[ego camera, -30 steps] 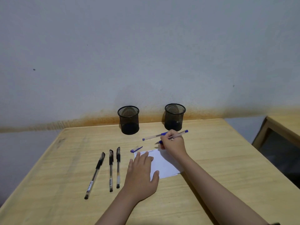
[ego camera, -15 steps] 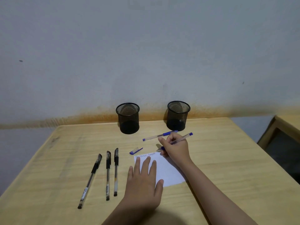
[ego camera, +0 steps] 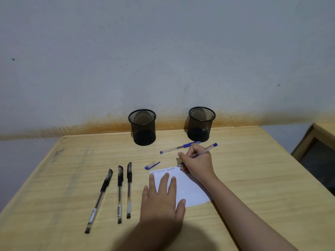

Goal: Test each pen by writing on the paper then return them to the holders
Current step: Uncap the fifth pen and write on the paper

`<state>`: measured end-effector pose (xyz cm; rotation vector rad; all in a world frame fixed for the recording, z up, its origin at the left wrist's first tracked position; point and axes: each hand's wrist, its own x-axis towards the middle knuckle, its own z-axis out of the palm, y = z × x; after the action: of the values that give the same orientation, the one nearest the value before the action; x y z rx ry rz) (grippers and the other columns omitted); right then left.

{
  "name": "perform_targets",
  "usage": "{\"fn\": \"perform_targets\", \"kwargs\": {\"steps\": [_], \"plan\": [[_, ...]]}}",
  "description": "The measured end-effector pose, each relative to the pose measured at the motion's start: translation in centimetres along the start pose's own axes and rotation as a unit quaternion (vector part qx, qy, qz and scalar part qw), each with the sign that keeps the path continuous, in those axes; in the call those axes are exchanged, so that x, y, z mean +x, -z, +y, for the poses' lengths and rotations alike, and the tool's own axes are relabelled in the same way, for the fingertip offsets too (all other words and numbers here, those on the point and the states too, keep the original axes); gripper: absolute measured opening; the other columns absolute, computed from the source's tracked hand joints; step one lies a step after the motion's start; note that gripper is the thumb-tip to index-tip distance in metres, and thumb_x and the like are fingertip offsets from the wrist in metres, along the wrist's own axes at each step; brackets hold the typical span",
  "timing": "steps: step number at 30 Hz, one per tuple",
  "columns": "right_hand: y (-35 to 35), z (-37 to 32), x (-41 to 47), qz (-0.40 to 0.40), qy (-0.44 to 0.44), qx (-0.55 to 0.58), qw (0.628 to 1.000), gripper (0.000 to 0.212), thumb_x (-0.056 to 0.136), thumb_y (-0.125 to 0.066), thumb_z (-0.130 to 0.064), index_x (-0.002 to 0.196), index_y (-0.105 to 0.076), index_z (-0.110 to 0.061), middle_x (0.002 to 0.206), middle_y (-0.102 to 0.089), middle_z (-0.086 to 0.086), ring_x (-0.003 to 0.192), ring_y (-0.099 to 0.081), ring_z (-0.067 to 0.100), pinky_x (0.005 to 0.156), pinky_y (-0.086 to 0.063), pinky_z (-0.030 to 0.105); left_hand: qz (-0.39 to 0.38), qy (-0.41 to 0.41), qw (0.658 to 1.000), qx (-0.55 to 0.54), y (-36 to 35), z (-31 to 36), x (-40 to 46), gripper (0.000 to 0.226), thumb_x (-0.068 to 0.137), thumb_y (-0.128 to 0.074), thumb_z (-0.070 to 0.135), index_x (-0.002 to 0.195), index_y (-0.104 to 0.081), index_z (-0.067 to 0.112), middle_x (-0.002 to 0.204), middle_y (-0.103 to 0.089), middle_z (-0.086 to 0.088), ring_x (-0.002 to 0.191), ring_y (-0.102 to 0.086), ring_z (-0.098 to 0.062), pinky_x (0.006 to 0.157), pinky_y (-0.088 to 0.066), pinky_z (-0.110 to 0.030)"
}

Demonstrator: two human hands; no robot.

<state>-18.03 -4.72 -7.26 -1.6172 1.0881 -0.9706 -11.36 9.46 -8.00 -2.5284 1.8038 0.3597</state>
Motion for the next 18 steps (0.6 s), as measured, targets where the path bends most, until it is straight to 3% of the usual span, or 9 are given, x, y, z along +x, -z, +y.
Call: {"fn": "perform_targets", "kwargs": {"steps": [5,12,18], "plan": [[0.11,-0.07,-0.30,0.010,0.019,-0.017,1.000,0.025,0.084,-0.065,-0.003,0.065,-0.049,-0.006,0.061,-0.061,0.022,0.043,-0.062,0.013,0.044,-0.053,0.022,0.005,0.001,1.000,-0.010,-0.16,-0.04,0.16,0.072,0.082,-0.007,0.060,0.147,0.006,0.032,0.158,0.016,0.005,0.142,0.023,-0.030,0.116,0.004,-0.045],[0.06,0.02,-0.37,0.000,0.024,-0.021,0.999,0.018,0.082,-0.063,0.001,0.071,-0.050,0.008,0.064,-0.059,0.030,0.042,-0.061,0.012,0.043,-0.052,0.022,0.018,-0.012,0.999,-0.029,-0.38,-0.37,0.28,0.074,0.080,-0.007,0.060,0.147,0.007,0.033,0.156,0.021,0.008,0.141,0.027,-0.025,0.115,0.009,-0.045],[-0.21,0.21,0.05,-0.006,0.015,-0.038,0.999,0.018,0.081,-0.065,-0.002,0.072,-0.051,0.006,0.066,-0.061,0.028,0.047,-0.064,0.018,0.046,-0.054,0.026,0.020,-0.013,0.999,-0.034,-0.35,-0.33,0.27,0.076,0.077,-0.004,0.062,0.147,0.008,0.034,0.155,0.022,0.009,0.140,0.027,-0.024,0.114,0.010,-0.045]]}}
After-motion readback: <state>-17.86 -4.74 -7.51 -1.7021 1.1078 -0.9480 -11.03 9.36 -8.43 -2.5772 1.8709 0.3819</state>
